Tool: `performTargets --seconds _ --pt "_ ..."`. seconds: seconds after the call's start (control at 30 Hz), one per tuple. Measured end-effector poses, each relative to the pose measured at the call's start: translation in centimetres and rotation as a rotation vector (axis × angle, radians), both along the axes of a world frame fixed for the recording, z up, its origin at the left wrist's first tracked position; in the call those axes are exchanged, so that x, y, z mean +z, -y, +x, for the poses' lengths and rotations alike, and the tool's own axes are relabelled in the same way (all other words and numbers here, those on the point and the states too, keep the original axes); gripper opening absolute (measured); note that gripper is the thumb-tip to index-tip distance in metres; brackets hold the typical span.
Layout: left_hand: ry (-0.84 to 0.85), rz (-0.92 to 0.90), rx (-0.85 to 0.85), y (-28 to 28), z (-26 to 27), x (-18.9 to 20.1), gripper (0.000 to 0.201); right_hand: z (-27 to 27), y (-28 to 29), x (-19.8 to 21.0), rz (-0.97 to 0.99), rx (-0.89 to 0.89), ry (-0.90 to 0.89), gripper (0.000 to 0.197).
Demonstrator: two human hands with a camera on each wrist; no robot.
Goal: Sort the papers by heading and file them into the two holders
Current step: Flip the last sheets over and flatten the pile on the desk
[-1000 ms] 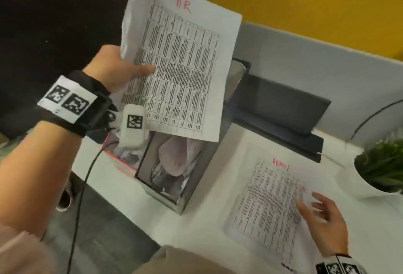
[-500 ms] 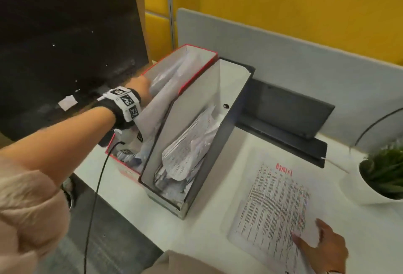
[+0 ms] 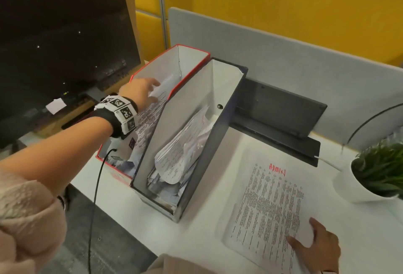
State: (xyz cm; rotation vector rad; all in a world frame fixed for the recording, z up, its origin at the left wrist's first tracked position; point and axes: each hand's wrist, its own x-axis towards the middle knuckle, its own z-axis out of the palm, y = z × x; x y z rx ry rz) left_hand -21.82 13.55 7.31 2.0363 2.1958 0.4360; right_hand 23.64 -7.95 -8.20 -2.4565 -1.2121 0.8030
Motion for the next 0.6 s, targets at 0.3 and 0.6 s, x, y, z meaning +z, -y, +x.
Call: performTargets --seconds 0.3,0.6 --pt "0.596 0.343 -0.279 2.5 11.6 6.0 0.014 0.5 0.0 -1.1 -0.020 0.017 0.024 0.089" --pt "0.611 0.142 -0.507 8.8 25.0 -1.7 0.012 0.1 1.1 -1.4 0.012 0.039 0.004 0.089"
